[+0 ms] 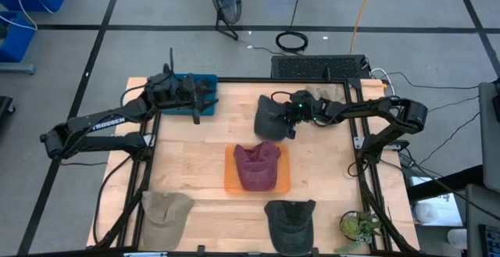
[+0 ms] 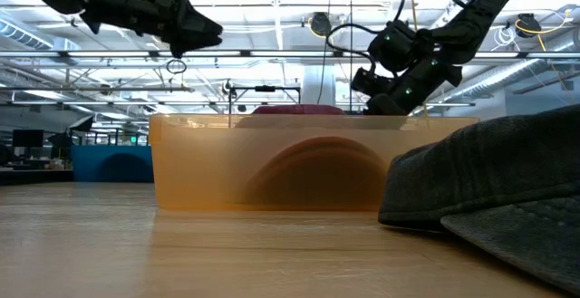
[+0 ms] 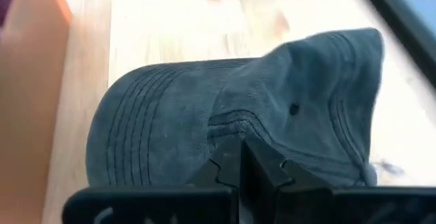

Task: Pick & Place hat
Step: Put the top black cap into the blue bin

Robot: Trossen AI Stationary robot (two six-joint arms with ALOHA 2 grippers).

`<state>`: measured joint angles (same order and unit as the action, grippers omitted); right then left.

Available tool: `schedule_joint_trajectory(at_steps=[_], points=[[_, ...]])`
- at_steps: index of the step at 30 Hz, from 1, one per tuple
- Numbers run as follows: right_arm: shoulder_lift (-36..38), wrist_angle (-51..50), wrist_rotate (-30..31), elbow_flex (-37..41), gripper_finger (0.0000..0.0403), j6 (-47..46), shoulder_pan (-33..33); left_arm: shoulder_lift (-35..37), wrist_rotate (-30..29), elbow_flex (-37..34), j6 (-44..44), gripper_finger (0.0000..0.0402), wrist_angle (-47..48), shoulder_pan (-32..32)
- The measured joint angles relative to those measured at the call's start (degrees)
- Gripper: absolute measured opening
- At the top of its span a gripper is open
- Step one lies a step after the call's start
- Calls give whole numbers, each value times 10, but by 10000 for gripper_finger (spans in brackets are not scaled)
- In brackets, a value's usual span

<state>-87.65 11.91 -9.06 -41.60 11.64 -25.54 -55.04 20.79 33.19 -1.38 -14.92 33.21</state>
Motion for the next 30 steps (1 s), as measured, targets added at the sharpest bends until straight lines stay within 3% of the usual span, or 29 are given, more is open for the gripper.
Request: schedule_joint_trajectory(at_steps=[10,14,23,30], points=[[21,65,8,-2,1,36,26,-76,-1,1,-27,191,-80,-35],[19,68,34,-38,1,51,31,-85,-36,13,-42,191,-90,-52],[17,38,30,-118,1,71,45,-85,-71,29,-101,191,-29,-82],[17,19,28,-125,0,80,86,-85,-76,29,-106,191,-29,-92]])
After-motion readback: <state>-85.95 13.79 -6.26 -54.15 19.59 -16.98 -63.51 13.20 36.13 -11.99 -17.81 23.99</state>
